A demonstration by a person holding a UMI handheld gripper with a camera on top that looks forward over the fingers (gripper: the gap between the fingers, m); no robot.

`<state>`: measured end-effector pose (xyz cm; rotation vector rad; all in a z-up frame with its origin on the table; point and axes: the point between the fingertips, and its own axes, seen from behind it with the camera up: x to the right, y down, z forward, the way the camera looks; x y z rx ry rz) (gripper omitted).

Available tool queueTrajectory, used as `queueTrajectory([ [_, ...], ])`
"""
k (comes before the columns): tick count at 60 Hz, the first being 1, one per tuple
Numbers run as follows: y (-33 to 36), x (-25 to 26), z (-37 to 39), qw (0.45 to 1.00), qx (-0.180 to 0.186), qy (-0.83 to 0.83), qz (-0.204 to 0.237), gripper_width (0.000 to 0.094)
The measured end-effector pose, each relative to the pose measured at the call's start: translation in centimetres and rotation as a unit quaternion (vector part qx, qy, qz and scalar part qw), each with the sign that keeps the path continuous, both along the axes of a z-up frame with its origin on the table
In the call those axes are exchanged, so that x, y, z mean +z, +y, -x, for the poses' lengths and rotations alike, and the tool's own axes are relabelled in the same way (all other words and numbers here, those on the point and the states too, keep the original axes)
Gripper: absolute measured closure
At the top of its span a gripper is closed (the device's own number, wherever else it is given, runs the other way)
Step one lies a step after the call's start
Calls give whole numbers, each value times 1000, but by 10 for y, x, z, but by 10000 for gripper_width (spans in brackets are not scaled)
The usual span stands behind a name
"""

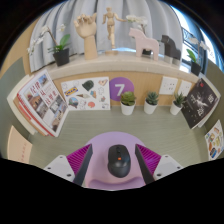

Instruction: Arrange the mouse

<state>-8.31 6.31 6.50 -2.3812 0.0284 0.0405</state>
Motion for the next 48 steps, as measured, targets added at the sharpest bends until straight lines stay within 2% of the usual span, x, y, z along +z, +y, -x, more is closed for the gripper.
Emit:
queueTrajectory([
  [12,-29,106,48,998,18,7,-64,82],
  [25,-63,179,89,993,36,18,-111,78],
  [34,-80,202,101,990,52,7,-131,74],
  [48,-95,203,100,990,45,-2,-132,77],
])
